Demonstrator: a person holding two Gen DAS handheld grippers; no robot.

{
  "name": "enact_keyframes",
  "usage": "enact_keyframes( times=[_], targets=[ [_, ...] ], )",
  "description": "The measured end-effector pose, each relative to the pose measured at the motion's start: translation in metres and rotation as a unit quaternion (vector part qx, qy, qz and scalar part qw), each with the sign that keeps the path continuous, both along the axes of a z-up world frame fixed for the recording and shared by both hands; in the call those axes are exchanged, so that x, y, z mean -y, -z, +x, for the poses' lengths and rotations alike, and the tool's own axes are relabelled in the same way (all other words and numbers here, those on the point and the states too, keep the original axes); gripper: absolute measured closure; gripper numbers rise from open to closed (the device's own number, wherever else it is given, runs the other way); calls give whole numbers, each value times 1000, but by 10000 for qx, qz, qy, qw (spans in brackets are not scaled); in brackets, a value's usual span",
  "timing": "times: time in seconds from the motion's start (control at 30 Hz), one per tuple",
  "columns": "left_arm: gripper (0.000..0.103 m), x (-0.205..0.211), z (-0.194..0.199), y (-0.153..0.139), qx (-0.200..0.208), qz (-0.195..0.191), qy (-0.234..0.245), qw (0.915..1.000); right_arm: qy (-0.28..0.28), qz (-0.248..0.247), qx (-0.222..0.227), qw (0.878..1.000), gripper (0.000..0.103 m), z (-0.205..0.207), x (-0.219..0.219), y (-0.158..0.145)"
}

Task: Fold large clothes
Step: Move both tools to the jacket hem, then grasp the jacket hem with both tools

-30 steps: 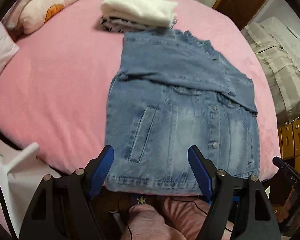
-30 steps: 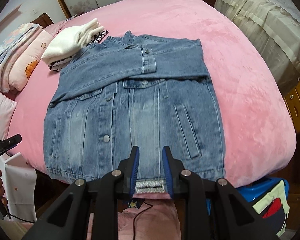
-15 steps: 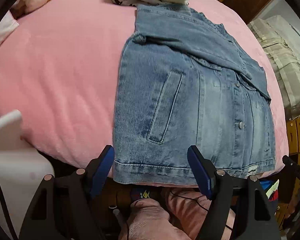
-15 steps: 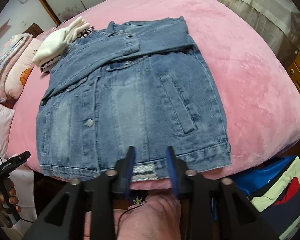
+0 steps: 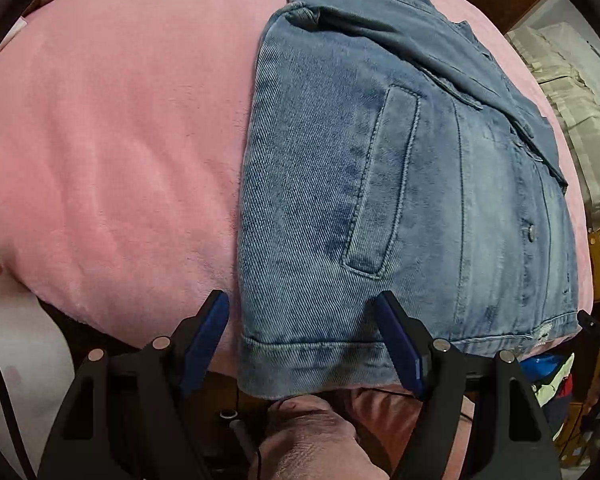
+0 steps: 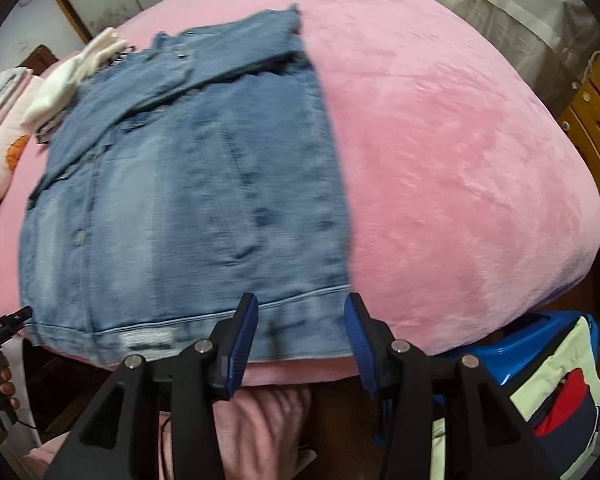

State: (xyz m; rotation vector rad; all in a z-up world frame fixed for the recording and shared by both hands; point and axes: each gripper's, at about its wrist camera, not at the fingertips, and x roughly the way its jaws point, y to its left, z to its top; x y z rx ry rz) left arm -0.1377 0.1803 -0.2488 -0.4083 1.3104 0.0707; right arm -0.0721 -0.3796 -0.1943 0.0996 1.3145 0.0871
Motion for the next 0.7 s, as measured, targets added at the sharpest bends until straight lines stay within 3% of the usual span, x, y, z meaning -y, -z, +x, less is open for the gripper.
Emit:
enact_keyframes(
  times=[0.17,0.37,0.57,0.7],
  targets=[
    [28,-1,2,8,41,-83,16,10000,44,164,-140,9998,58,6,16,21],
    [28,-12,-3,10,79,-288,129,9995,-445,436,-214,9978,56,15,7,35],
    [28,-17,-6,14,82,-364,328,9988,-576,684,-331,9954,56,26,10,47],
    [20,-17,-5,20,26,-491,342,9982,-627,680,-359,9951,55,29,11,53]
  ],
)
